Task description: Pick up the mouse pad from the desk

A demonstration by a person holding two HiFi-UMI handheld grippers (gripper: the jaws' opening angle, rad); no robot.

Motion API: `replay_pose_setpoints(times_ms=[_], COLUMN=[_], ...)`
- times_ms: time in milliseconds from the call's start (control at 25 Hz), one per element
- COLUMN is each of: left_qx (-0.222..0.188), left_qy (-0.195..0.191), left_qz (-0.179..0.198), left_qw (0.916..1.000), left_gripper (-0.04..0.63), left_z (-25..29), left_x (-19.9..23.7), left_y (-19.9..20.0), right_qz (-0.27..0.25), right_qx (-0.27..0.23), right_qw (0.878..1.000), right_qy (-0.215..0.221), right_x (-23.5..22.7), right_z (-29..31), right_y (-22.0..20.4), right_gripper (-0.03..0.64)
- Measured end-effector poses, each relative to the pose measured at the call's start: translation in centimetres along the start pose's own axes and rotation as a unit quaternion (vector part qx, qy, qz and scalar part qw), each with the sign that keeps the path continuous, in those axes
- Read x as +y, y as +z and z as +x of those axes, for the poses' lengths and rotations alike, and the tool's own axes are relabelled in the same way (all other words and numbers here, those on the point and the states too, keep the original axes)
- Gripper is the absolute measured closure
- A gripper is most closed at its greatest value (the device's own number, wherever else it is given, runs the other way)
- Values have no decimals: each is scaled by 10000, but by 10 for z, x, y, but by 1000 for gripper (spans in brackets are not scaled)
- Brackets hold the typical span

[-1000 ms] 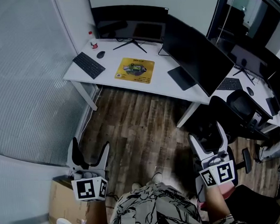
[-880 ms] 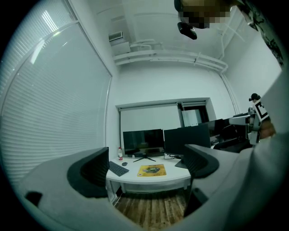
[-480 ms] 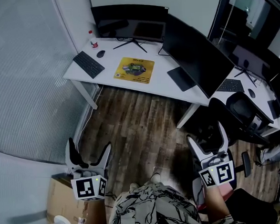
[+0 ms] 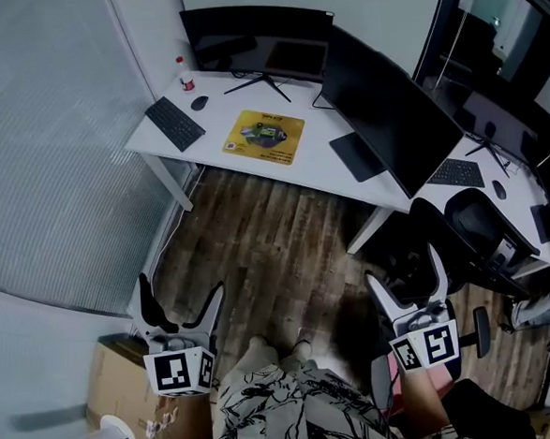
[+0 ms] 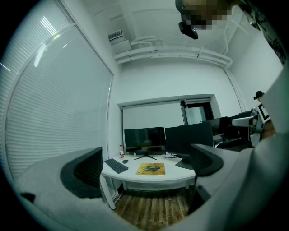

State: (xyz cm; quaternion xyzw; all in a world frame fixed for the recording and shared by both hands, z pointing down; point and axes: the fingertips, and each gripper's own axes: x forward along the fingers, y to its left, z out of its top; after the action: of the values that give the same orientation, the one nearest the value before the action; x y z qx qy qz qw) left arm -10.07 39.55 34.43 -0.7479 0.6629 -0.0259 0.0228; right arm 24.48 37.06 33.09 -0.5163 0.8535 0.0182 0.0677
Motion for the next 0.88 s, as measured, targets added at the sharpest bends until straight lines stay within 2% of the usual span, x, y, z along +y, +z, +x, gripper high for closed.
replay_pose_setpoints(times_ms=[440, 880], left_qx=[146, -82], left_qy=[79, 217], left_qz=[-13, -65], left_qw=[9999, 9997], left_gripper=[2, 0], left_z=[24, 75], left_x=[19, 60], left_y=[-16, -3], right_qz=[57, -95], right_qx=[127, -76], right_qw=[9998, 9999], right_qy=[118, 70], right_x=[1, -6], right_z=[39, 103], right_y=[-16, -2], right_gripper=[117, 115])
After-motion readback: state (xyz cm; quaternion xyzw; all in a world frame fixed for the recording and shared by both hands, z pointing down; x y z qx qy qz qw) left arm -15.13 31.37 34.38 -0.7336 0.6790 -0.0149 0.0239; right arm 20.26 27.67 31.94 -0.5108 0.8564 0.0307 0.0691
